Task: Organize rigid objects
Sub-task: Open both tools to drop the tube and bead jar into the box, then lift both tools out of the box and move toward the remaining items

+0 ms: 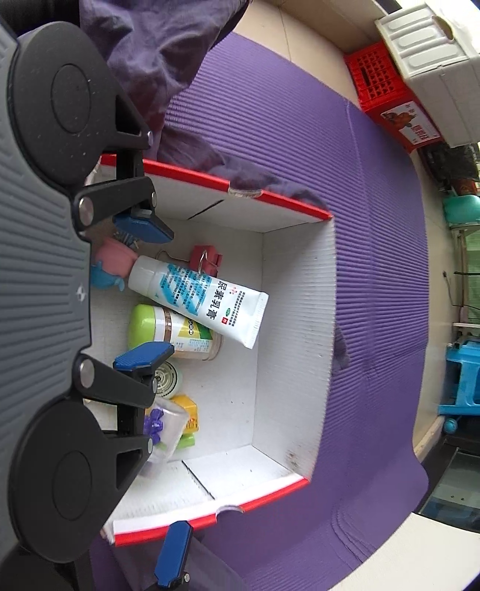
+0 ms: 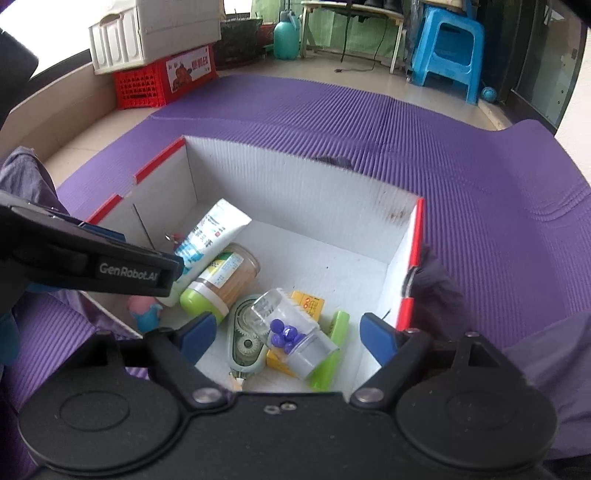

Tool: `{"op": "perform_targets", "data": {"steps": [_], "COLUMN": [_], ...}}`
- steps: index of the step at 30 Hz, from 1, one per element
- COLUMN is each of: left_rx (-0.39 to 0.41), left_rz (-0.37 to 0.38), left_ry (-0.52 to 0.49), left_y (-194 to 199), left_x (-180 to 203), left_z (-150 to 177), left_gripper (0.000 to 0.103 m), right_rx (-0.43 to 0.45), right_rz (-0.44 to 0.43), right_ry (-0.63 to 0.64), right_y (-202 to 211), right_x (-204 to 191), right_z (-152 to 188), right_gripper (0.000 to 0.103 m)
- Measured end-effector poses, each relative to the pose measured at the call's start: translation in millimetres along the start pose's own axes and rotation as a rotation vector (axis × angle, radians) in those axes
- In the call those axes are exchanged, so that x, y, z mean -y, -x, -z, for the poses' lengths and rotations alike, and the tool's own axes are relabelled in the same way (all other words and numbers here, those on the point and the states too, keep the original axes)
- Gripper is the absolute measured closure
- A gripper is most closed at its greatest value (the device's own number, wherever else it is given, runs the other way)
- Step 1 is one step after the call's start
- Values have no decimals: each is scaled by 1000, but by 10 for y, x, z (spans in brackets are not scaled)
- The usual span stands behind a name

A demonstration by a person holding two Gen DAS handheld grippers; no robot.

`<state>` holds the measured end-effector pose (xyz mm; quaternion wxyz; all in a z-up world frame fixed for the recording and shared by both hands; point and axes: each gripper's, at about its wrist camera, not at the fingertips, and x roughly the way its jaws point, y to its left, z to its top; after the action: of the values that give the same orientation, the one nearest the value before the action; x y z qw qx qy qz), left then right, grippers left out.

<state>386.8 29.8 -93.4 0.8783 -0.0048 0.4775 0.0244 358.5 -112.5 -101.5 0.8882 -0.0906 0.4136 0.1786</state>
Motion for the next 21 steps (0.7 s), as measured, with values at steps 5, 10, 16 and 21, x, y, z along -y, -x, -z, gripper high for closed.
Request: {"op": "perform_targets", "data": {"steps": [5,10,16,21], "left_rx": [35,65,99,124], "left_rz": [4,11,11,18], "left_ry": [3,0,-15,-13], "left_y": [254,510,821,1033], "left_x": [-2,15,38,28], "left_z": [73,171,297,417], "left_gripper": [45,45,45,33], "right_rx": [28,57,107,136], "right_rz": [2,-9,-34,-60], "right_ry": [-16,-34,-61,-63], "right_y": [248,510,846,1075], "right_x": [27,35,22,20], "right_z": [50,98,188,270], "right_gripper": [15,12,7,6]}}
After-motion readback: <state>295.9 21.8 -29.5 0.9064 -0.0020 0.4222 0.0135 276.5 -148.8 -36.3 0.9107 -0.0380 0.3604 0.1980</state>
